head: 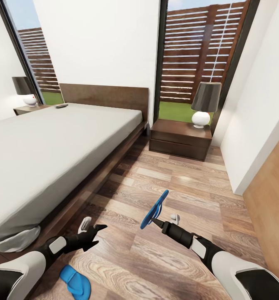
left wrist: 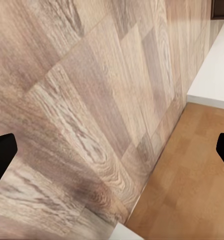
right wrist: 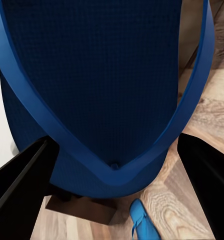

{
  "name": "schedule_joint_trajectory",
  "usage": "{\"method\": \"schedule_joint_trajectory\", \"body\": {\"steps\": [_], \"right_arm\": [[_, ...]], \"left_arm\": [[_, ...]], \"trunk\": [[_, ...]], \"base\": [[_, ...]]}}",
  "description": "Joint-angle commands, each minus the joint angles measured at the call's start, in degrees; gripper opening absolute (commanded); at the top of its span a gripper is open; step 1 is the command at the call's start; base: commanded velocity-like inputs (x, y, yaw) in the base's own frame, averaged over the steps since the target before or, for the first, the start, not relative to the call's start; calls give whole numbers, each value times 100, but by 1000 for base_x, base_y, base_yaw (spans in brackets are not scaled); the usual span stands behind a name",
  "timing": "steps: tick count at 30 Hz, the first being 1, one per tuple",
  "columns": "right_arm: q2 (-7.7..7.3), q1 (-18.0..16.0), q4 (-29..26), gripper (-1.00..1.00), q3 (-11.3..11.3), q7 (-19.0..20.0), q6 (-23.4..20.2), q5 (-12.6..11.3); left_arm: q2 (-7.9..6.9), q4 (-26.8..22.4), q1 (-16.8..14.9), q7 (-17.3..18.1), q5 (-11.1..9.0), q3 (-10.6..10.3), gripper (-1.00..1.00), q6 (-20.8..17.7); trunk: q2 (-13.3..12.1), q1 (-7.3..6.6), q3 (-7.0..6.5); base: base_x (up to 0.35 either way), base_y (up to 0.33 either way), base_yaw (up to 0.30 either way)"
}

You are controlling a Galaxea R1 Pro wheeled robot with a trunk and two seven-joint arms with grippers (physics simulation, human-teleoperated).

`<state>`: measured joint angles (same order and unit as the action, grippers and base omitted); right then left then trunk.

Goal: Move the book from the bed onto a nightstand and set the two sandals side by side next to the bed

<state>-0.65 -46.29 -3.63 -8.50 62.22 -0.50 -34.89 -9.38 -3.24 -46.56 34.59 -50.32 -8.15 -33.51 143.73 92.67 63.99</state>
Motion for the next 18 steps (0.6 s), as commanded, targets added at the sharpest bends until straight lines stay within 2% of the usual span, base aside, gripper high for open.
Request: {"method": "schedule_joint_trajectory", "body": {"steps": [1, 13, 18], "right_arm": [[-3, -3, 2, -100, -47, 14, -8, -55], [-5, -3, 3, -100, -46, 26, -11, -53], [-5, -3, 3, -100, -46, 22, -18, -53]], "left_arm": [[-3, -1, -2, 8, -58, -47, 100, -33], [-11, -1, -2, 7, -57, -54, 100, -32], [-9, -1, -2, 0, -57, -54, 100, -32]], "trunk": [[2, -2, 5], [2, -2, 5], [-5, -15, -106]], "base": [[-67, 0, 0], [-17, 0, 0], [0, 0, 0]]}}
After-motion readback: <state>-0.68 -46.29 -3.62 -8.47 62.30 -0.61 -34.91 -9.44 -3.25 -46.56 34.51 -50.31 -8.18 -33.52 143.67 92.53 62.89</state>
